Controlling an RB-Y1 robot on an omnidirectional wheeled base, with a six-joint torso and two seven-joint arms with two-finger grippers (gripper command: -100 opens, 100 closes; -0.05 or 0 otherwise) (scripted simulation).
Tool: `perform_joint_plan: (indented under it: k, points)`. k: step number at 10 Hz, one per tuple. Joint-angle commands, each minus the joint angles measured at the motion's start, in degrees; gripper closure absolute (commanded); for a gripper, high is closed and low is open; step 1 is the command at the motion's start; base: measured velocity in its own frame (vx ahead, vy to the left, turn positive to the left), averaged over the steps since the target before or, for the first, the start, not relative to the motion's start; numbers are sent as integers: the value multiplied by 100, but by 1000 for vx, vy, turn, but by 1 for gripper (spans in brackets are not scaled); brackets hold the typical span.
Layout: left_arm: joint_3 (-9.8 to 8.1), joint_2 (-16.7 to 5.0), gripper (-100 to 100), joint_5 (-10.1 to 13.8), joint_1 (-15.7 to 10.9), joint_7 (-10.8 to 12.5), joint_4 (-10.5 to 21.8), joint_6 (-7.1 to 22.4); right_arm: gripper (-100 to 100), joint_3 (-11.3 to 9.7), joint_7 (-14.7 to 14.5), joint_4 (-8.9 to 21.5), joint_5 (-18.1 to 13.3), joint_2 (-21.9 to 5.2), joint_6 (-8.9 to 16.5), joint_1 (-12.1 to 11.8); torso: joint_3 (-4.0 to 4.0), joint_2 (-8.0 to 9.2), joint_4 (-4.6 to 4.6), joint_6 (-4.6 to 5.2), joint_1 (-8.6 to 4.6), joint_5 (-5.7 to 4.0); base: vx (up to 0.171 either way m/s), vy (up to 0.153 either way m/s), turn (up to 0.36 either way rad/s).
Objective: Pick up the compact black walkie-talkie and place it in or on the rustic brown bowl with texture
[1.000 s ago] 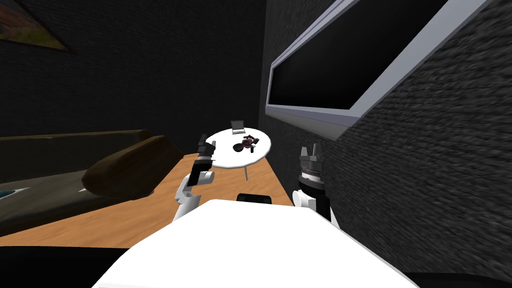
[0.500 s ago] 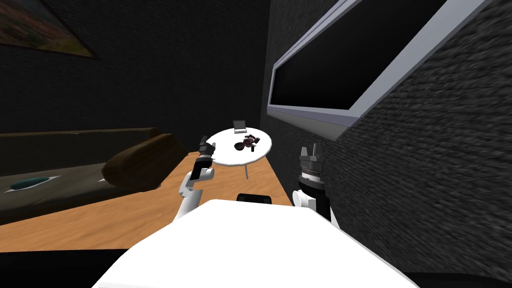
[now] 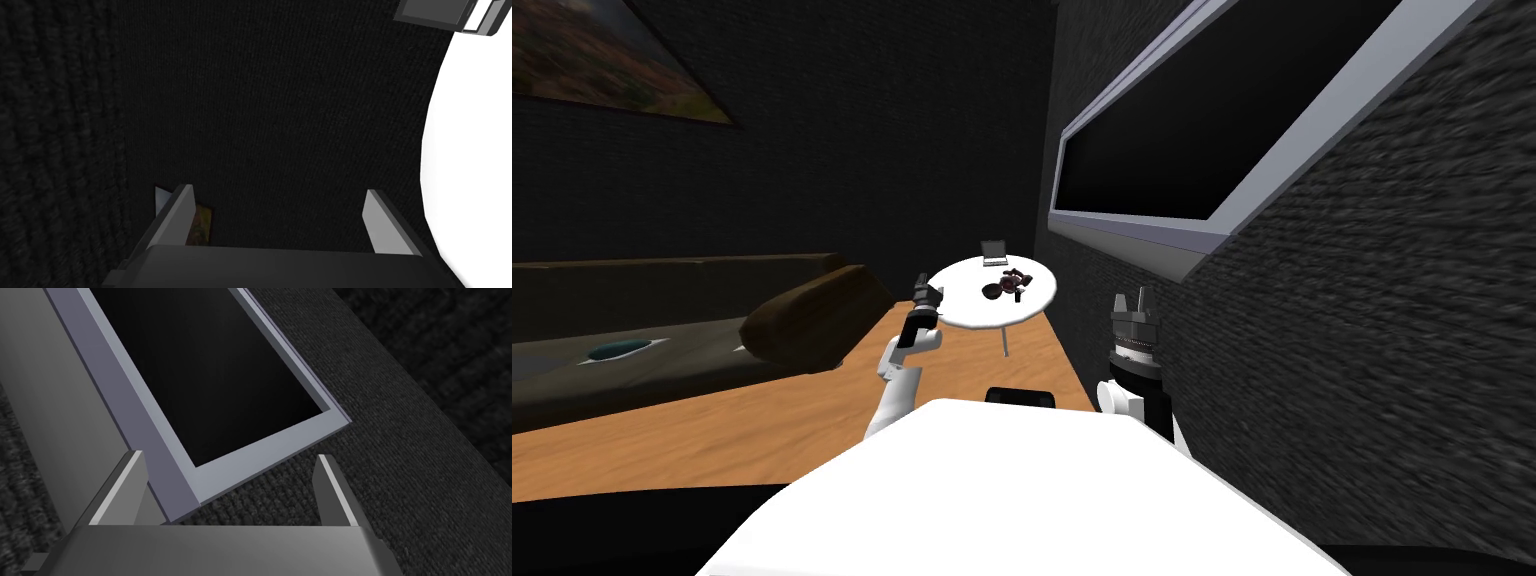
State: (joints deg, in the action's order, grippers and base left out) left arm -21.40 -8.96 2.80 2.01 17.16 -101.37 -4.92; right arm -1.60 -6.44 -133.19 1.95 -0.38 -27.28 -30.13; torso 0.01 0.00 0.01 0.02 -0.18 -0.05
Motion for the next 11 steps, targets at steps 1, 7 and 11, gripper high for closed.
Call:
perform_joint_plan:
  k: [1, 7, 11]
  points:
    - [-147, -1, -100, 17, -286, 134, 286, 241, 0, 0, 0, 0, 0, 0, 0, 0, 0, 0, 0, 0, 0, 0, -20, -40, 95]
    - [-415, -16, -100, 72, -864, 413, 1143, 761, 0, 0, 0, 0, 0, 0, 0, 0, -2, -3, -1, 0, -6, -2, -18, -52, 55]
    - [-647, -40, -100, 145, -1409, 685, 1875, 1279, 0, 0, 0, 0, 0, 0, 0, 0, -4, -8, -2, -1, -11, -2, -3, -57, 59]
